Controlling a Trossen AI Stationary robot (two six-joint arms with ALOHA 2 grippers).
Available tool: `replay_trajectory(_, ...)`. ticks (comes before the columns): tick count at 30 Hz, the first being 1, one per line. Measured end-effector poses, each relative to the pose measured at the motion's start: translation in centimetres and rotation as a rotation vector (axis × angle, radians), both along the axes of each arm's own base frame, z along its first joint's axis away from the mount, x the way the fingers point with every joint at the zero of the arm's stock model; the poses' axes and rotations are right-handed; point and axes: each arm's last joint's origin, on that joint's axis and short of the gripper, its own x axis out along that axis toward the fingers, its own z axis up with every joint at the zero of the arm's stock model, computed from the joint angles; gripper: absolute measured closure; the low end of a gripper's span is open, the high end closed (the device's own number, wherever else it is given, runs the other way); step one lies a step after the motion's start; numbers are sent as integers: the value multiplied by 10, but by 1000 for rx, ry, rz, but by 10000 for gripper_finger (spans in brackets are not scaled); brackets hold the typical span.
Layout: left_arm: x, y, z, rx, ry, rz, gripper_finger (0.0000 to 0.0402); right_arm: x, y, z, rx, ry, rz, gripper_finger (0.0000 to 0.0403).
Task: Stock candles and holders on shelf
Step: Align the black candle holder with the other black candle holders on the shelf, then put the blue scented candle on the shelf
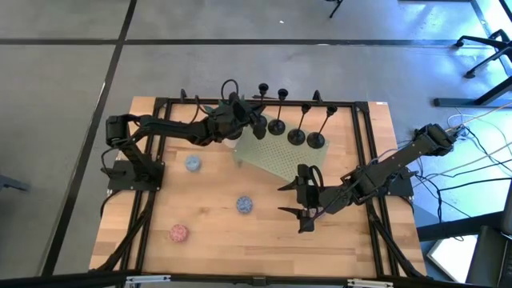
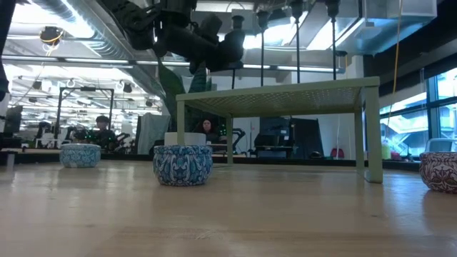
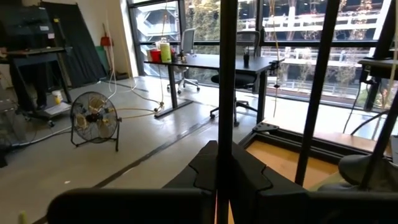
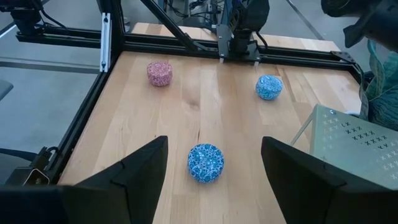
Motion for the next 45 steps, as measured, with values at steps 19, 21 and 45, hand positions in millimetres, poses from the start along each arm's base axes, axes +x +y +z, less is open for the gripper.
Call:
replay_trajectory(19, 0, 1, 0, 0, 0, 5, 382, 0, 0, 0, 1, 0, 2, 139)
replay_trajectory(21, 0, 1, 0, 0, 1, 5, 382, 0, 0, 0, 1, 0, 2, 139)
replay_trajectory(45, 0, -21, 9, 72, 42, 48, 278, 0, 0, 0, 0, 1, 1, 139)
